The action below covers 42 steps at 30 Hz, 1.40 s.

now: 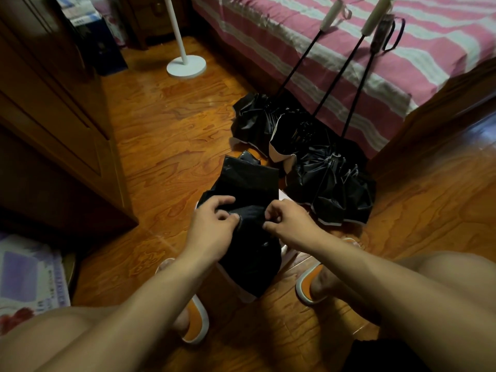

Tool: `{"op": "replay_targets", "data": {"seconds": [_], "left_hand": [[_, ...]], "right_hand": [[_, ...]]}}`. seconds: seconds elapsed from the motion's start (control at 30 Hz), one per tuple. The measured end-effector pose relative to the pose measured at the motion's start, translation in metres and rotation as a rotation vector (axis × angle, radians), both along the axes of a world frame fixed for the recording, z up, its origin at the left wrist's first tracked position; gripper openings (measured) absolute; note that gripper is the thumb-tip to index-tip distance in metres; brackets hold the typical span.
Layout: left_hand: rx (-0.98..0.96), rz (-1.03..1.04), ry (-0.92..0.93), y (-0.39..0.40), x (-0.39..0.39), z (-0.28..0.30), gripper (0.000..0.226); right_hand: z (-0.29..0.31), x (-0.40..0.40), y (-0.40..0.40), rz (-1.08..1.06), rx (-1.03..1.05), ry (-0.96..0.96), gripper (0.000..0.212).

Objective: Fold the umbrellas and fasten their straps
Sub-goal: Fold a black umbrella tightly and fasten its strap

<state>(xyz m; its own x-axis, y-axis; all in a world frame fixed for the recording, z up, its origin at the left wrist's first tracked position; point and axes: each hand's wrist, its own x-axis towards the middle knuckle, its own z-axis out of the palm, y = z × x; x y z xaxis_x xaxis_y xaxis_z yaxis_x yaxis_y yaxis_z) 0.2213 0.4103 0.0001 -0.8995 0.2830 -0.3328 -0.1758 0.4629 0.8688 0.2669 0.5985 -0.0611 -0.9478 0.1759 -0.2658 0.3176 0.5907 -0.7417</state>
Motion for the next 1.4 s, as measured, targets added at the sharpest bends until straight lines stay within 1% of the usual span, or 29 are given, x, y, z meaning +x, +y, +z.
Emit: {"op": "replay_targets", "data": {"seconds": [0.07, 0.13, 0.27, 0.37, 0.5, 0.57, 0.6, 0.67, 0.7, 0.77, 0.9, 0.97, 1.07, 1.13, 1.17, 1.23, 1.3, 1.33, 1.4], "left_hand": [[0.053, 0.020, 0.045, -0.001, -0.005, 0.006, 0.030], [0.099, 0.024, 0.046, -0.005, -0.009, 0.011, 0.028], [0.138, -0.017, 0.005, -0.008, -0.011, 0.016, 0.030], [0.173, -0.011, -0.006, -0.006, -0.013, 0.020, 0.032], [0.217, -0.012, -0.030, -0.001, -0.017, 0.024, 0.031], [0.224, -0.028, -0.049, 0.001, -0.018, 0.025, 0.033], [0.221, -0.034, -0.050, 0.002, -0.019, 0.025, 0.036], [0.181, -0.039, -0.016, 0.003, -0.019, 0.025, 0.039], [0.159, -0.028, 0.002, 0.004, -0.019, 0.025, 0.039], [0.143, 0.022, 0.017, 0.003, -0.019, 0.023, 0.036], [0.169, 0.115, -0.020, -0.002, -0.023, 0.023, 0.029], [0.191, 0.129, -0.052, -0.004, -0.027, 0.024, 0.027], [0.207, 0.153, -0.067, -0.006, -0.032, 0.022, 0.025], [0.212, 0.172, -0.059, -0.005, -0.033, 0.021, 0.025], [0.221, 0.181, -0.058, -0.004, -0.034, 0.021, 0.024], [0.244, 0.182, -0.058, -0.002, -0.036, 0.021, 0.025], [0.270, 0.152, -0.061, -0.001, -0.037, 0.023, 0.026], [0.282, 0.126, -0.065, 0.000, -0.037, 0.025, 0.028], [0.287, 0.073, -0.070, 0.002, -0.038, 0.027, 0.032]], "right_hand": [[0.002, 0.006, -0.001, -0.020, -0.048, -0.024, 0.013], [0.000, 0.013, -0.002, -0.029, -0.102, -0.033, 0.012], [-0.001, 0.021, 0.001, -0.059, -0.260, -0.005, 0.028], [0.003, 0.022, 0.004, -0.109, -0.392, -0.036, 0.033], [0.006, 0.020, 0.001, -0.113, -0.427, -0.113, 0.031], [0.007, 0.020, -0.002, -0.099, -0.397, -0.167, 0.029], [0.006, 0.018, -0.004, -0.104, -0.368, -0.165, 0.027], [0.008, 0.015, -0.007, -0.112, -0.311, -0.086, 0.025], [0.009, 0.014, -0.008, -0.115, -0.320, -0.035, 0.026], [0.013, 0.012, -0.007, -0.132, -0.415, 0.020, 0.028], [0.015, 0.012, -0.004, -0.166, -0.594, -0.024, 0.027], [0.017, 0.011, -0.002, -0.238, -0.670, 0.007, 0.023], [0.023, 0.010, 0.002, -0.413, -0.773, 0.142, 0.022], [0.026, 0.011, 0.005, -0.474, -0.831, 0.209, 0.026], [0.027, 0.012, 0.005, -0.472, -0.843, 0.206, 0.028], [0.025, 0.015, 0.005, -0.402, -0.831, 0.101, 0.037], [0.022, 0.018, 0.005, -0.282, -0.752, -0.058, 0.053], [0.020, 0.020, 0.006, -0.241, -0.722, -0.103, 0.060], [0.020, 0.021, 0.006, -0.227, -0.751, -0.085, 0.063]]}}
